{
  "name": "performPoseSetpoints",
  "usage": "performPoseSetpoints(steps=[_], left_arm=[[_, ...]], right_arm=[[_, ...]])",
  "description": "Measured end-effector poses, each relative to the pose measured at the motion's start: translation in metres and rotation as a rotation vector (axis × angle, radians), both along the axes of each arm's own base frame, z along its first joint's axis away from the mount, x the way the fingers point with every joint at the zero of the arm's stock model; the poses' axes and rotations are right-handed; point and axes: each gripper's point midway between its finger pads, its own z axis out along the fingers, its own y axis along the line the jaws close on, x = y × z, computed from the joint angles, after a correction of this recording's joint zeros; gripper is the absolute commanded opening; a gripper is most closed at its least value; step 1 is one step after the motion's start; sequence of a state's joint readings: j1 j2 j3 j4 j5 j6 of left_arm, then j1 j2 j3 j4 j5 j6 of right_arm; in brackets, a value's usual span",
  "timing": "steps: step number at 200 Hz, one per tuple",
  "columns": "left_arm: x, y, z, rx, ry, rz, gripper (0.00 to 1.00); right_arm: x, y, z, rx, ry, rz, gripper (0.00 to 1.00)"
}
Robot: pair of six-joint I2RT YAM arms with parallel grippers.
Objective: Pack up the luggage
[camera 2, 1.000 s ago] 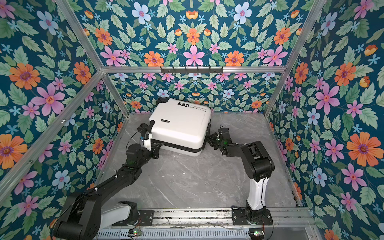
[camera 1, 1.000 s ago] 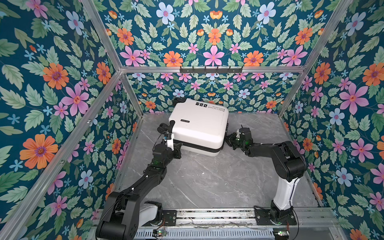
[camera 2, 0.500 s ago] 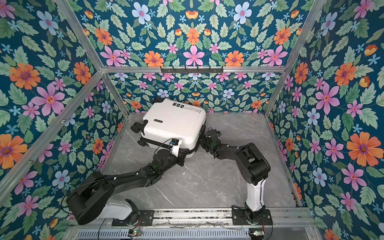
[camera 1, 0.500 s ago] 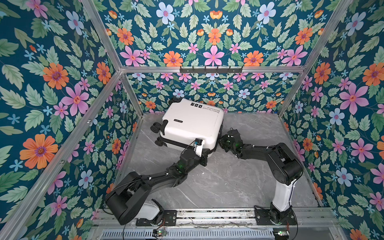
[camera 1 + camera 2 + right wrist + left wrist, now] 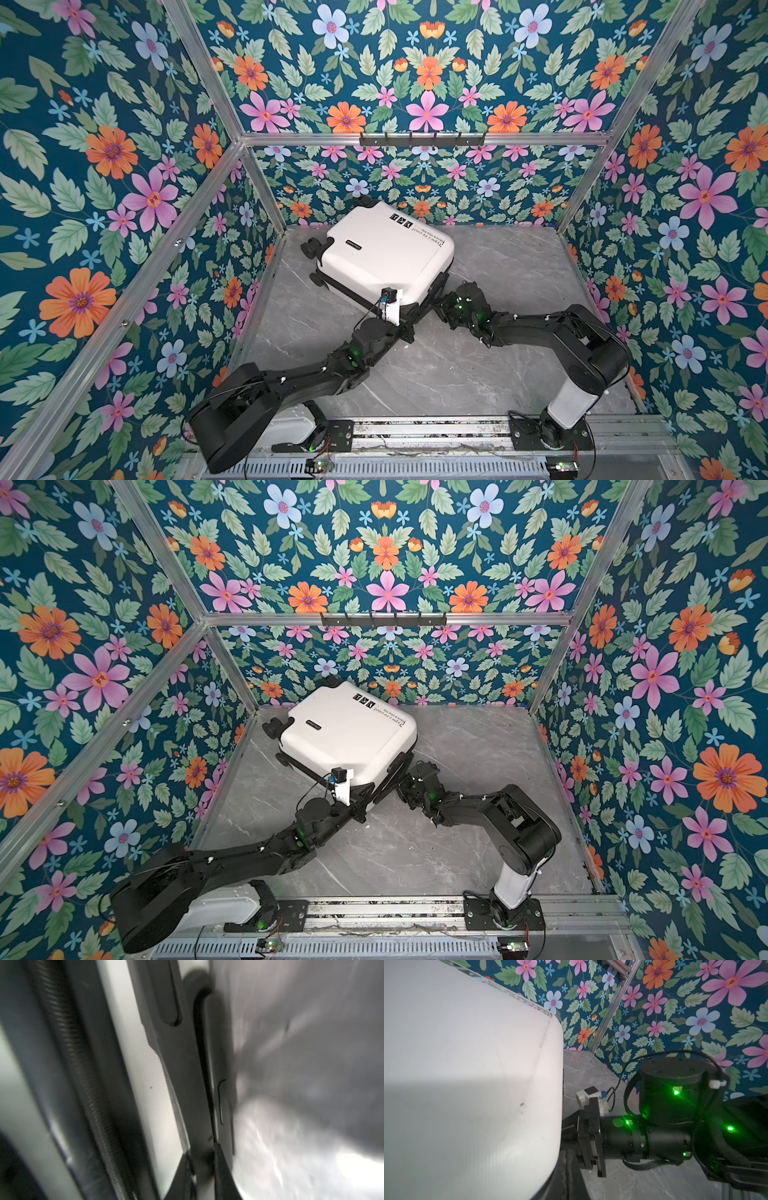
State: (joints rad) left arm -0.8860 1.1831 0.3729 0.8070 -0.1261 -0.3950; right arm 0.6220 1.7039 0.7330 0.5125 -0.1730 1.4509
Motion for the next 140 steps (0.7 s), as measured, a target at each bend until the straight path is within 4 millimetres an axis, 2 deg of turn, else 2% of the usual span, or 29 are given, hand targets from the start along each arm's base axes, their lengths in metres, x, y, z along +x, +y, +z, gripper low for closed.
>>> performPoseSetpoints(steps=[7, 16, 23, 37, 46, 65, 77, 98, 115, 140], left_arm=[[-0.003, 0.005, 0.006, -0.013, -0.004, 0.005, 0.00], [-0.006, 0.011, 0.015, -0.031, -0.007, 0.016, 0.24], [-0.006, 0.018, 0.021, -0.034, -0.013, 0.038, 0.38], [-0.007, 0.029, 0.030, -0.022, -0.009, 0.072, 0.57], [-0.009, 0.036, 0.028, 0.016, 0.003, 0.088, 0.66], [-0.017, 0.051, 0.016, 0.093, 0.041, 0.101, 0.68], [-0.023, 0.057, 0.001, 0.152, 0.066, 0.096, 0.67], [-0.035, 0.063, -0.041, 0.247, 0.151, 0.055, 0.66], [-0.046, 0.071, -0.077, 0.309, 0.217, 0.036, 0.68], [-0.053, 0.079, -0.108, 0.336, 0.260, 0.036, 0.70]], right_arm=[[-0.003, 0.000, 0.001, -0.002, 0.003, 0.010, 0.00], [-0.004, 0.000, 0.002, -0.010, 0.005, 0.017, 0.00], [-0.004, -0.001, 0.002, -0.017, 0.007, 0.015, 0.00], [-0.004, -0.004, 0.000, -0.032, 0.014, 0.015, 0.00], [-0.003, -0.006, -0.001, -0.046, 0.012, 0.019, 0.00], [-0.003, -0.013, 0.002, -0.050, 0.022, 0.020, 0.00], [-0.001, -0.021, 0.005, -0.062, 0.023, 0.018, 0.00], [0.005, -0.032, 0.003, -0.092, 0.029, 0.002, 0.00], [0.004, -0.031, 0.002, -0.103, 0.041, 0.015, 0.00], [0.002, -0.027, 0.005, -0.097, 0.036, 0.038, 0.00]])
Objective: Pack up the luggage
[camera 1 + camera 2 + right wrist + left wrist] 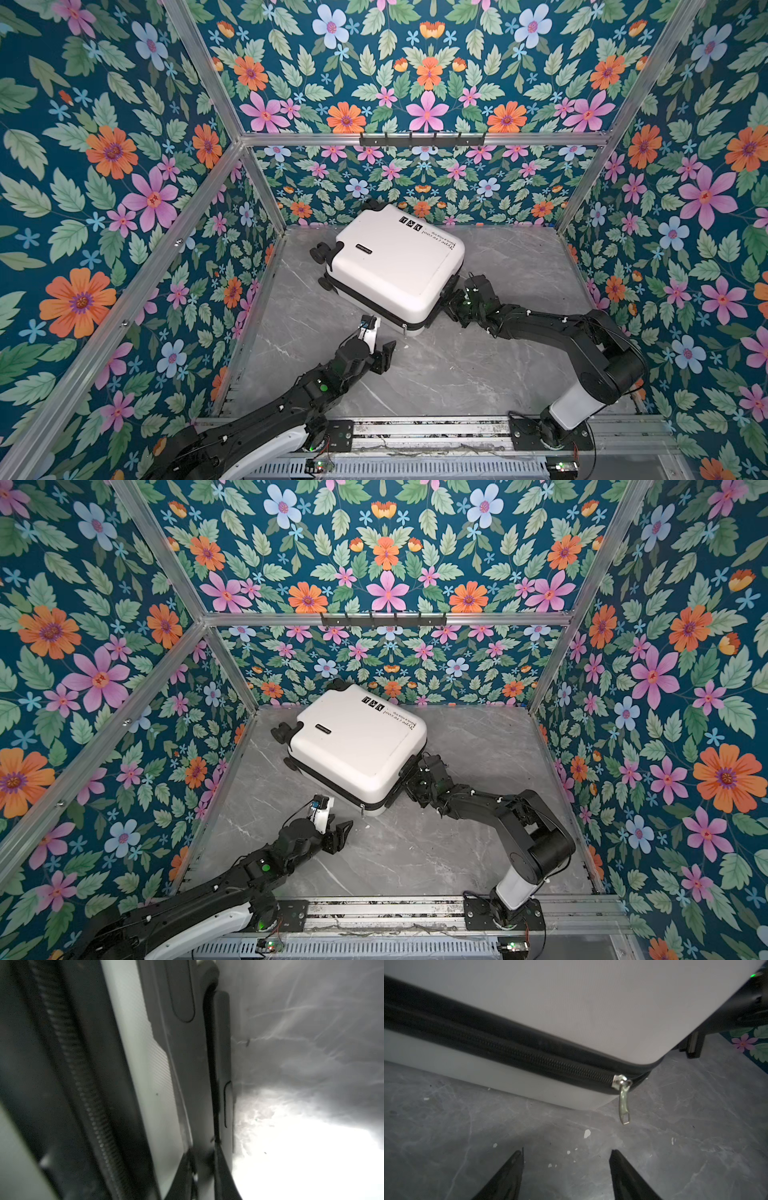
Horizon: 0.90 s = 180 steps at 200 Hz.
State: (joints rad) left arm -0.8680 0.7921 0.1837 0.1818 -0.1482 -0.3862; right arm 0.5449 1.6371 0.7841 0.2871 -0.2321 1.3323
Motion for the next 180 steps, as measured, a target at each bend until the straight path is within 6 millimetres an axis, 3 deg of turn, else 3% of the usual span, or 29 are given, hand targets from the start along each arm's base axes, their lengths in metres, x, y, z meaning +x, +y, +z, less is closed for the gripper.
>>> performPoseSetpoints(steps=[51, 112, 142, 180], left_arm=[[0.004, -0.018, -0.013, -0.034, -0.015, -0.064, 0.73], [0.033, -0.034, 0.009, -0.150, -0.077, -0.095, 0.71], [0.029, -0.051, 0.022, -0.194, -0.076, -0.184, 0.71], [0.016, -0.059, 0.020, -0.181, -0.046, -0.271, 0.71]], right_arm=[[-0.005, -0.003, -0.003, -0.016, 0.013, 0.007, 0.00], [-0.011, -0.008, -0.004, -0.032, 0.018, 0.012, 0.00], [-0.009, -0.010, -0.003, -0.045, 0.010, -0.002, 0.00], [-0.010, -0.012, -0.003, -0.059, 0.022, -0.001, 0.00]])
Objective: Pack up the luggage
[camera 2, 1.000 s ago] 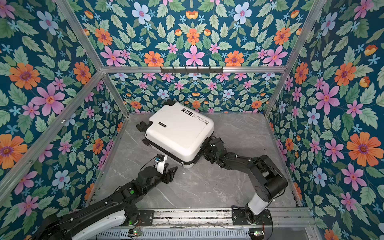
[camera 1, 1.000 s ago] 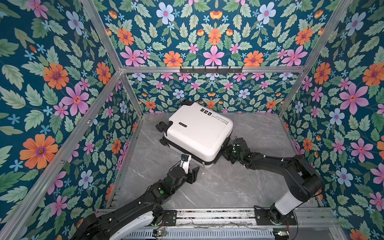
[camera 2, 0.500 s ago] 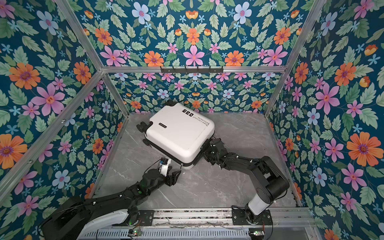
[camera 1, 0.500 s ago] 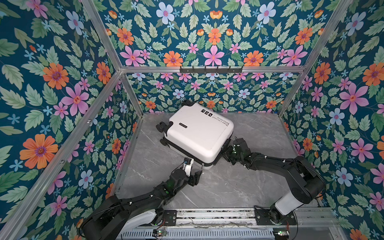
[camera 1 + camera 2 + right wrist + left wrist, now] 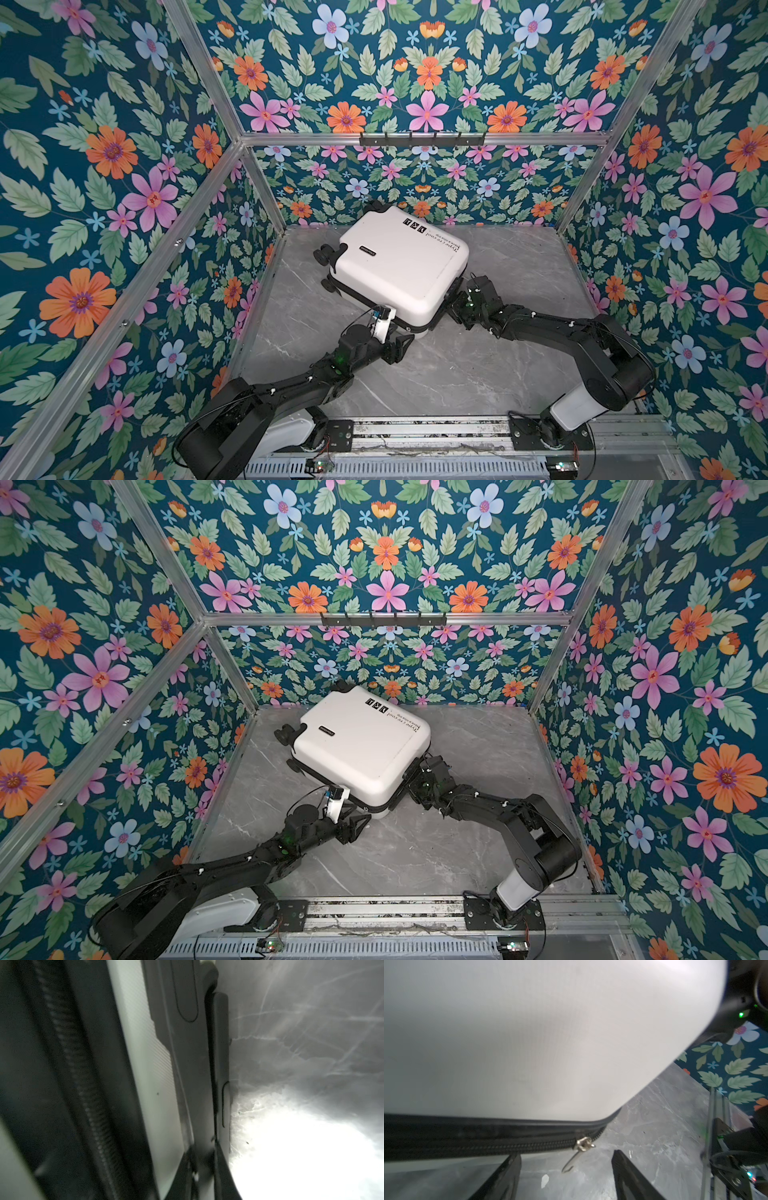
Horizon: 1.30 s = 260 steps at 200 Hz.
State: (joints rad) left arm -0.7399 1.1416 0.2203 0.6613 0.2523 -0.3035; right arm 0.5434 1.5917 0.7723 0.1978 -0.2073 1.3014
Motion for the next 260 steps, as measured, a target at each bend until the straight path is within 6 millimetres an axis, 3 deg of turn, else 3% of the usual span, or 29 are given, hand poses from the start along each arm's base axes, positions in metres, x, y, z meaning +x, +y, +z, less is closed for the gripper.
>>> performPoseSetpoints(steps=[78, 147, 211, 260], left_arm=[[0.005, -0.008, -0.029, 0.053, 0.064, -0.015, 0.68], [0.013, -0.013, -0.019, -0.002, 0.055, 0.011, 0.56], [0.013, -0.026, -0.013, -0.053, 0.044, 0.038, 0.51], [0.016, -0.020, -0.011, -0.072, 0.030, 0.103, 0.41]], right_arm=[[0.003, -0.001, 0.000, -0.014, 0.000, -0.008, 0.00], [0.007, -0.006, 0.000, -0.042, -0.023, -0.031, 0.00], [0.014, -0.006, -0.001, -0.065, -0.047, -0.053, 0.00], [0.014, 0.002, 0.000, -0.076, -0.059, -0.053, 0.00]])
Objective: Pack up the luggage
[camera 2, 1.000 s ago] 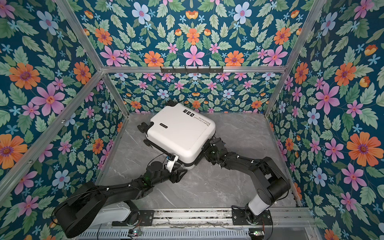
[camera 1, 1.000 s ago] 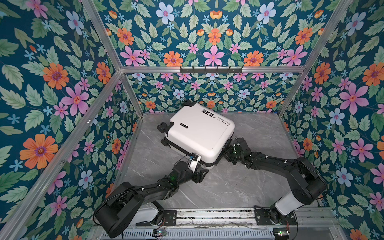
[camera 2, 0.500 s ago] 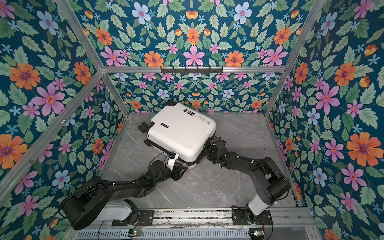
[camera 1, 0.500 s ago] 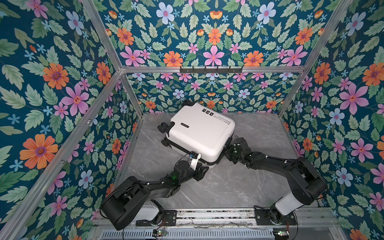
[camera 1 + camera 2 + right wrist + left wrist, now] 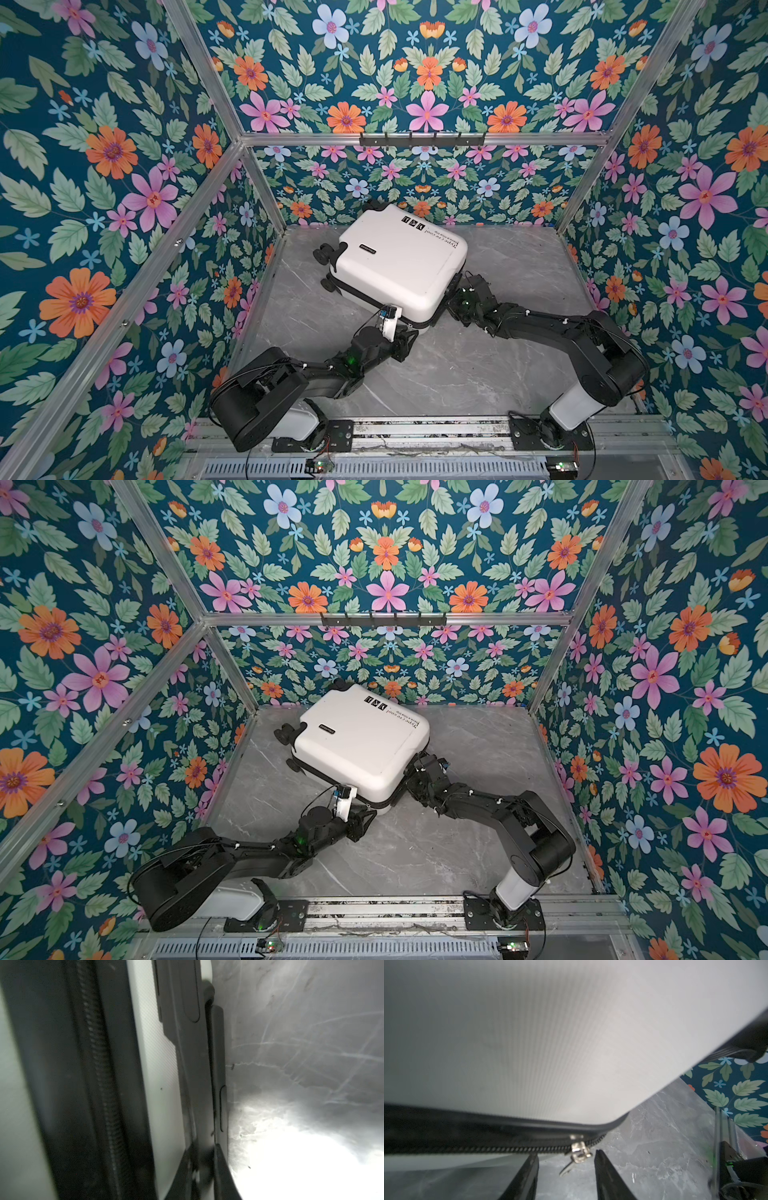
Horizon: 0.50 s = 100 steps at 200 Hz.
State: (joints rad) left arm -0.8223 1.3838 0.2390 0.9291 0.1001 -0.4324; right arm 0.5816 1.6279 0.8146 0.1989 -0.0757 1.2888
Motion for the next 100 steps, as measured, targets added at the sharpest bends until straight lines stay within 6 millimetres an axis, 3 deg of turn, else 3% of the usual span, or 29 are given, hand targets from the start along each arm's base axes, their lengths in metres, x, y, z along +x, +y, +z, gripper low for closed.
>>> performPoseSetpoints(steps=[39, 100], left_arm=[[0.0031, 0.0000, 0.0088, -0.028, -0.029, 0.037, 0.29], [0.0008, 0.0022, 0.0069, -0.044, -0.019, 0.061, 0.15]], right_arm=[[0.0012, 0.0004, 0.0014, 0.004, -0.005, -0.003, 0.00], [-0.0004, 0.0014, 0.0005, 0.005, -0.002, 0.001, 0.00]])
